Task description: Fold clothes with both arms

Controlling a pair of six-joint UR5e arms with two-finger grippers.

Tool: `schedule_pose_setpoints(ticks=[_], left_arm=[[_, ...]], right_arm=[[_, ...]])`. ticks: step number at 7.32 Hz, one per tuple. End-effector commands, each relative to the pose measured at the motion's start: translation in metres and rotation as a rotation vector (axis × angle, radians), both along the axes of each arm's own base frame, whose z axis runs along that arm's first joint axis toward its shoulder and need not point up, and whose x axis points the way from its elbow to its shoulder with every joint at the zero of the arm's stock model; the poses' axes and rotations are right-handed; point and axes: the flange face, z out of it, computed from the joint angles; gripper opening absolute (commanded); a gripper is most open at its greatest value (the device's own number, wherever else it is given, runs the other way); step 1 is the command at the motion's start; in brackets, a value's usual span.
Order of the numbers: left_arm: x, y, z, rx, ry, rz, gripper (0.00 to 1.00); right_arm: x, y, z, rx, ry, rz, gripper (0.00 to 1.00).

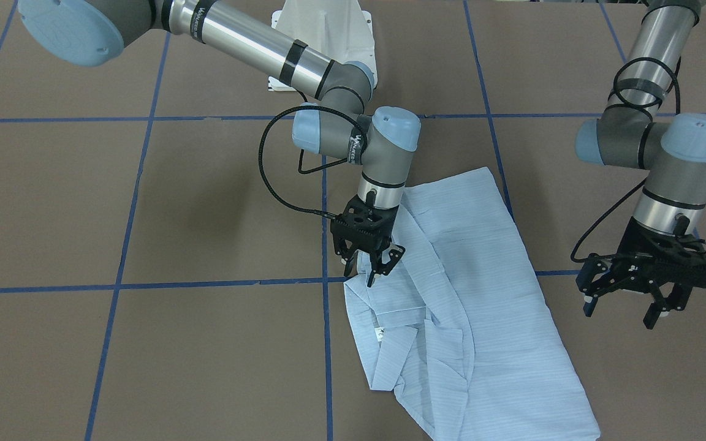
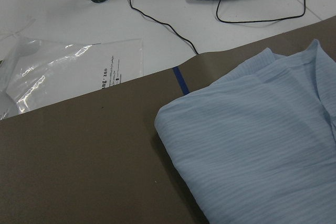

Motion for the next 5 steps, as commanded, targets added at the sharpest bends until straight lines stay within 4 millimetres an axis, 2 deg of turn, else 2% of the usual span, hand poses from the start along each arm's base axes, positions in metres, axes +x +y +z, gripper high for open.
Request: schedule_pose_setpoints(ticks=[1,2,3,4,5], left_arm=[[0.0001,-0.0001,0.0007,-0.001,-0.001,0.000,1.00],[0.0001,-0.0001,0.0007,-0.001,-0.001,0.000,1.00],[0.0001,-0.0001,0.0007,-0.001,-0.001,0.000,1.00],[0.0001,-0.0001,0.0007,-0.001,-0.001,0.000,1.00],[0.0000,0.0000,-0.0001,0.001,0.000,0.000,1.00]], right_arm=[[-0.0006,0.0002,0.0006,0.000,0.000,0.003,0.46],[0.0000,-0.0012,-0.0019,0.009,-0.020,0.008,0.30],[-0.0009,-0.0016,0.0005,0.007,-0.021,0.010,0.08],[-0.0009,-0.0017,0.0005,0.008,-0.020,0.011,0.00],[-0.0009,-0.0017,-0.0009,0.009,-0.021,0.011,0.00]])
